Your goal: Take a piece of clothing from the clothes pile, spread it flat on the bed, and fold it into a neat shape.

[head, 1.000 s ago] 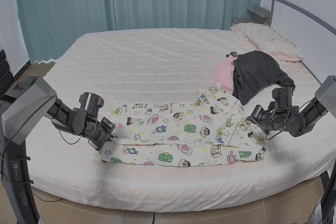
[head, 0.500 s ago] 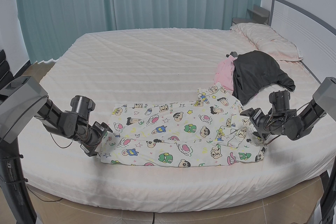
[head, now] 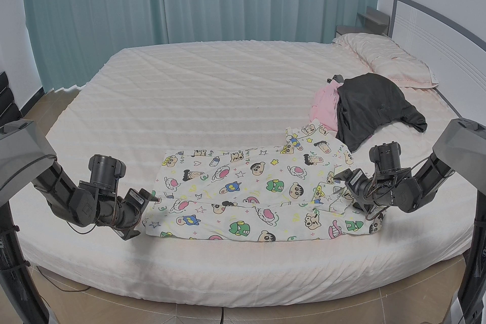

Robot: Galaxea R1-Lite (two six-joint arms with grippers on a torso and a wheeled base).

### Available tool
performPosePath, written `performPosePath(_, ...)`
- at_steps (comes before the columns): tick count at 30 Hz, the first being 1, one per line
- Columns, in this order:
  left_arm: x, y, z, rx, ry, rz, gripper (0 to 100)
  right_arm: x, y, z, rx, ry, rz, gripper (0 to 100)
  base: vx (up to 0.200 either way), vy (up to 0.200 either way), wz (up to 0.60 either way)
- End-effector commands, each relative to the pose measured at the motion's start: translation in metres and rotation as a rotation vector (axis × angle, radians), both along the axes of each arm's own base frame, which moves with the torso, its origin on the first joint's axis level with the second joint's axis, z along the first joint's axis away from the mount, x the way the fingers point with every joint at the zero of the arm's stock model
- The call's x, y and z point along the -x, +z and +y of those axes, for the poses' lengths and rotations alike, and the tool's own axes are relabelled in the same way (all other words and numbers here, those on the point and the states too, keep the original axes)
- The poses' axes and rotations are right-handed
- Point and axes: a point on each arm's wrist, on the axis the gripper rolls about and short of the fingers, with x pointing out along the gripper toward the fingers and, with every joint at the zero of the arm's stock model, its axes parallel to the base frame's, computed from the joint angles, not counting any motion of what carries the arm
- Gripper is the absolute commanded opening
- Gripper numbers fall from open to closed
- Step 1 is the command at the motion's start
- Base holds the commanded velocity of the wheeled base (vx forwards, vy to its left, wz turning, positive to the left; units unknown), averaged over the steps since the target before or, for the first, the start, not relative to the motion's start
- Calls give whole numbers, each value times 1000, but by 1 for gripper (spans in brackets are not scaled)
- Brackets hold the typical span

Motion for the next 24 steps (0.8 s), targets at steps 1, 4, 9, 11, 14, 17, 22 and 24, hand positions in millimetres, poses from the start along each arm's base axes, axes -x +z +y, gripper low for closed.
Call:
performPosePath(1,7,-1,-6,-1,-20,12,100,-4,-13,3,6,5,24,100,0,0,0)
performPosePath(4,7,-2,-8,-1,-26,16,100,-5,-12,3,0,6,16,100,0,0,0)
performPosePath(9,8,-3,-9,-2,-31,18,100,-8,-13,4,-3,7,9,0,0,0,0)
performPosePath(11,8,-2,-9,0,-31,17,100,-8,-14,4,1,3,11,0,0,0,0)
performPosePath(14,8,-2,-9,2,-32,17,100,-6,-13,3,5,2,20,0,0,0,0)
performPosePath(17,9,-3,-9,1,-34,19,100,-3,-11,1,7,-4,21,0,0,0,0)
performPosePath(22,10,-3,-8,4,-35,24,100,5,5,-1,5,-3,-4,0,0,0,0)
performPosePath(24,11,-4,-8,5,-36,26,100,9,16,-1,4,0,-19,0,0,0,0)
